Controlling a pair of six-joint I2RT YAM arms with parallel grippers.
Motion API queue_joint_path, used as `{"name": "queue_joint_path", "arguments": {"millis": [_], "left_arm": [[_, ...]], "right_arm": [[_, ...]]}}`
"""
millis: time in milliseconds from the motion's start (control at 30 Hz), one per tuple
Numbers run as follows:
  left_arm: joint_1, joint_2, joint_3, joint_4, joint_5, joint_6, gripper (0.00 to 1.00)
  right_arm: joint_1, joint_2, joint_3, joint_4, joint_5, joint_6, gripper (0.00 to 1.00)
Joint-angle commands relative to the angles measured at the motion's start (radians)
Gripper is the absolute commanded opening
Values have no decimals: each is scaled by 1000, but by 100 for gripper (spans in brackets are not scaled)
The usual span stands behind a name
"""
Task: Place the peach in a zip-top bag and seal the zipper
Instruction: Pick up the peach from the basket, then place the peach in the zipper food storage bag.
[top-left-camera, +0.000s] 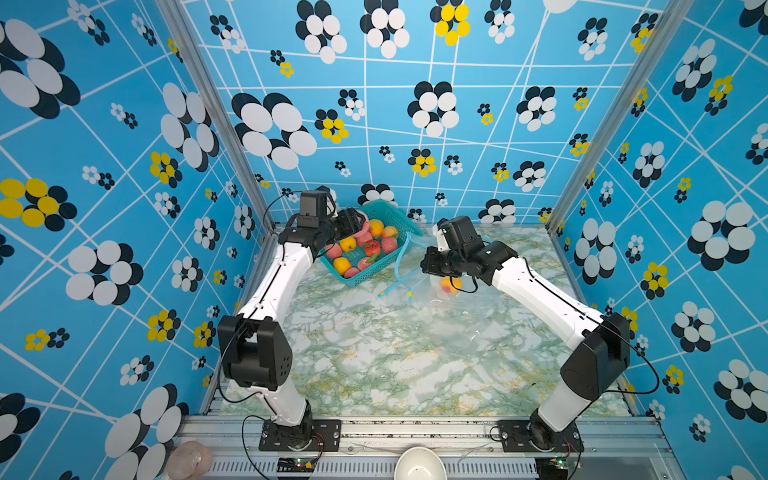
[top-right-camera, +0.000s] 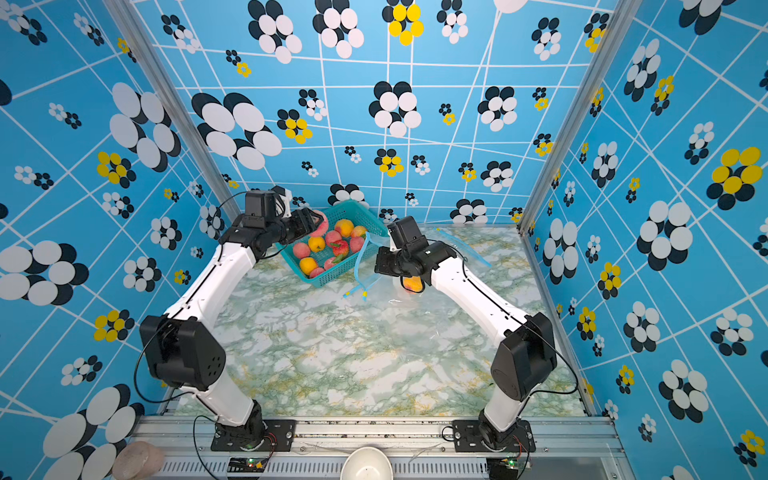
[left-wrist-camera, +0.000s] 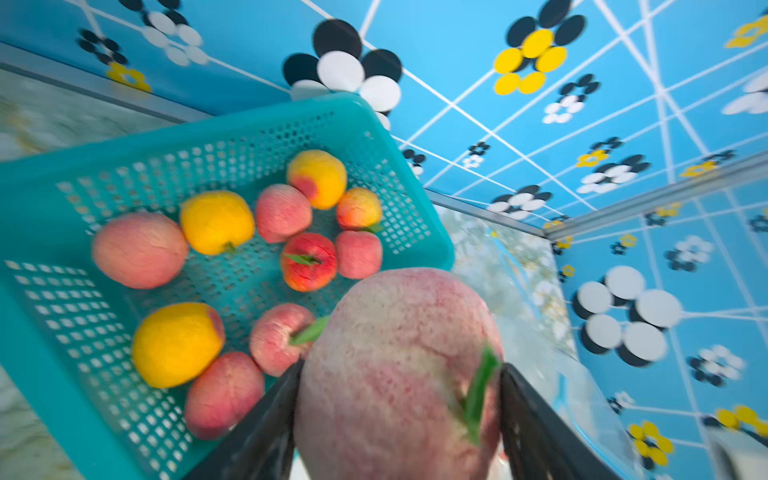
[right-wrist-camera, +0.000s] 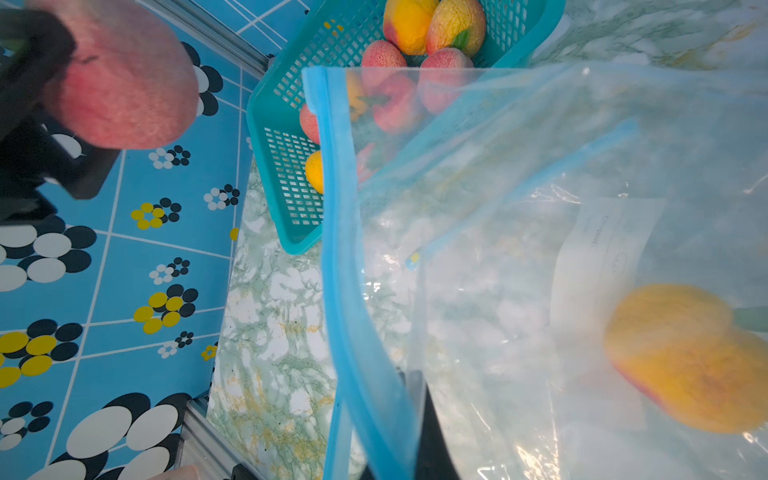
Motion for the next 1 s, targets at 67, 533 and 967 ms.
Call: {"name": "queue_joint_path", "arguments": {"millis": [67, 533, 967], "left_arm": [[-109, -135, -206, 171, 159, -155, 72], [-325, -99, -259, 126, 22, -111, 72], [-392, -29, -204, 82, -28, -88, 76]], "right_arm": [[-2, 25, 50, -8, 1, -14, 0], [0, -56, -6, -2, -25, 1, 0], [8, -94, -8, -5, -25, 18, 0]]}}
